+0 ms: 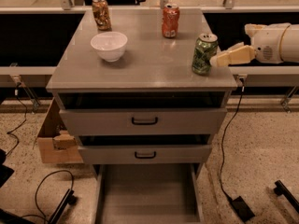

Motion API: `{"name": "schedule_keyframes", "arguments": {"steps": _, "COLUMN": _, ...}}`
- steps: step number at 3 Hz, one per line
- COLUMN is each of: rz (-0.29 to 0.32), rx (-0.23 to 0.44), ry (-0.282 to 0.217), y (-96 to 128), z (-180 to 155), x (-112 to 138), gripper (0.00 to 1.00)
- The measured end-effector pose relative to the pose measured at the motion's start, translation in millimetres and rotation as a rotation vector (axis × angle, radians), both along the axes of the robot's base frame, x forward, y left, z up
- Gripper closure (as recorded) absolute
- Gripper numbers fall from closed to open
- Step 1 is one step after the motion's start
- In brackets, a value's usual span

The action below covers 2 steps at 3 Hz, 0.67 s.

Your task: Place green can into bottom drawer

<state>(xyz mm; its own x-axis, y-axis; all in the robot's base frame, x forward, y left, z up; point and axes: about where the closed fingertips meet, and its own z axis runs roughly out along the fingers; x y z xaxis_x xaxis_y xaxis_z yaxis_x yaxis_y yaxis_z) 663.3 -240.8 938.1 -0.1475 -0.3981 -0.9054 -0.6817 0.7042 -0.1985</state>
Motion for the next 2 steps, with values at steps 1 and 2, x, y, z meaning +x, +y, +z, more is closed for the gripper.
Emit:
{"name": "schedule_keyframes", "arguments": {"steps": 1, "rz": 0.033, "rx": 0.064, "ry": -0.008, "y": 13, "z": -16, "x": 25, "gripper": 0.0}}
{"name": "schedule_keyframes", "arguments": {"steps": 2, "rz": 0.05, "rx": 0.12, "ry": -0.036, "y": 23, "z": -32, "x": 41, "gripper": 0.0}}
